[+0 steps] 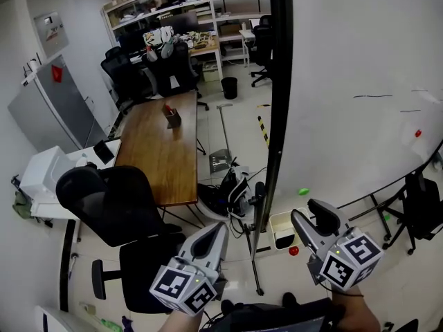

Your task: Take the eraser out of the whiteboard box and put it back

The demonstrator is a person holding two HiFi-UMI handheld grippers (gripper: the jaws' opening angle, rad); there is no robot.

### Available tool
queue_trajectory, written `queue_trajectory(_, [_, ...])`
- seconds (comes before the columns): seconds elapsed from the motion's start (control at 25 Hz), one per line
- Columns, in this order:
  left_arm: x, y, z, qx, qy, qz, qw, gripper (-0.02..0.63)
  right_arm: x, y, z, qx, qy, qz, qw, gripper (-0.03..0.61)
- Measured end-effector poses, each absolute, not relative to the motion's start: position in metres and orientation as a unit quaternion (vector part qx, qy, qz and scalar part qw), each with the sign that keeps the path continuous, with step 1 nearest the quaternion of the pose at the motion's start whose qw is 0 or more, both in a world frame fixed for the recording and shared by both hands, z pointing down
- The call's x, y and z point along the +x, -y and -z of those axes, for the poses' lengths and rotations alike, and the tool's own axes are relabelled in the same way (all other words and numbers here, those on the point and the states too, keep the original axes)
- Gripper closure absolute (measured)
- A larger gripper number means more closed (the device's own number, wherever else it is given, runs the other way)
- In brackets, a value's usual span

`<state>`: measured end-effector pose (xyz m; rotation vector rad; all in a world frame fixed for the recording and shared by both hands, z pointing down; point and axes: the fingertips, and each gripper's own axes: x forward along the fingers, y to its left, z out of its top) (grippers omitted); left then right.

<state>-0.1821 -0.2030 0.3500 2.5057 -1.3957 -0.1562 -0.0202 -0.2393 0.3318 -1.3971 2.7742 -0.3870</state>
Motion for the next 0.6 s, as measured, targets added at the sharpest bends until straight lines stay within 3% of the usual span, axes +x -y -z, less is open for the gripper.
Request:
queue_trajectory(0.36, [-0.190,0.230,-0.409,0.842,0.513,0.028,0.166,0.588,-0.030,0.263,-0.416,-0.464,-0.868,0.162,-0.069,0.293])
queue_trajectory(0.6, [-0.190,0.236,-0.462,0.826,0.522,0.002,0.211,0.588,-0.036,0.265,-0.467,-0.468,-0.855,0.196,-0.106,0.272])
